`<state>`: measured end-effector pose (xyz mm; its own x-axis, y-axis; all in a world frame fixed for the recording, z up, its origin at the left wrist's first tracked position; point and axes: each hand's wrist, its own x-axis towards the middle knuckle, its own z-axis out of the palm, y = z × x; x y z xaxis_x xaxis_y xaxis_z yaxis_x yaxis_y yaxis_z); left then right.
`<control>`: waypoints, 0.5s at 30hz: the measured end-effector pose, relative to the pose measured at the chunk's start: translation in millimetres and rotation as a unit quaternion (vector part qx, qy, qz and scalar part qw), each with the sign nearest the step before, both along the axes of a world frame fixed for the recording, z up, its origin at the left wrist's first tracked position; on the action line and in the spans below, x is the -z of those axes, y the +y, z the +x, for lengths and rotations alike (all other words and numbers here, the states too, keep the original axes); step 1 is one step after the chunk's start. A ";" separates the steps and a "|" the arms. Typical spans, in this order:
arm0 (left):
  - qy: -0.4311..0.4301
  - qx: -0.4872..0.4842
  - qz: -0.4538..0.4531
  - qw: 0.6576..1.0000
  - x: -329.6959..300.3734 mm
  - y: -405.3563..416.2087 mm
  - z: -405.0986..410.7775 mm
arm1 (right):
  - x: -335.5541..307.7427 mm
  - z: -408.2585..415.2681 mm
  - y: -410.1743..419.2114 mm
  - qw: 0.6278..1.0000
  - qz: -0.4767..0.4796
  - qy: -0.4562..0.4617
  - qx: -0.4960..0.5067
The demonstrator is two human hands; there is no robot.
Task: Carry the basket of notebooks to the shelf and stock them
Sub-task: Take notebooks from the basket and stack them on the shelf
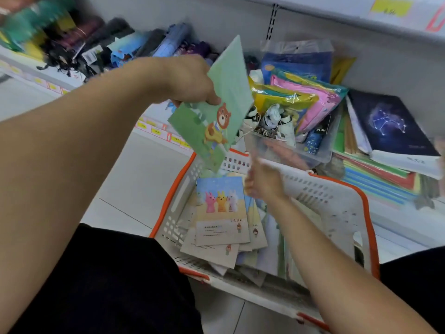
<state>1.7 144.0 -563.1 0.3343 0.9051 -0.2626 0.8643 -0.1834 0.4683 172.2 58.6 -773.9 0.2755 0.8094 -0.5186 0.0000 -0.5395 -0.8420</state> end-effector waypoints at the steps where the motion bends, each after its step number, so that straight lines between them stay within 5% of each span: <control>1: 0.011 -0.013 0.024 1.000 0.8 1.1 -0.9 | 25.5 -5.2 -12.1 0.987 -0.070 -0.123 -0.081; 4: 0.002 -0.034 0.019 0.999 7.5 8.4 -9.3 | 77.5 -14.6 -46.6 0.939 -0.121 -0.269 -0.175; 9: -0.002 -0.030 0.008 1.000 9.5 10.2 -13.8 | 87.5 8.1 -42.3 0.941 -0.162 -0.242 -0.171; 15: -0.012 -0.053 -0.010 0.998 16.0 17.8 -18.9 | 27.9 68.2 -45.2 0.985 -0.063 0.080 -0.136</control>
<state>-17.2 161.8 -579.2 0.2428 0.9306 -0.2739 0.8666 -0.0813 0.4923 240.4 13.4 -801.8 -0.0357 0.7681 -0.6394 0.0312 -0.6386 -0.7689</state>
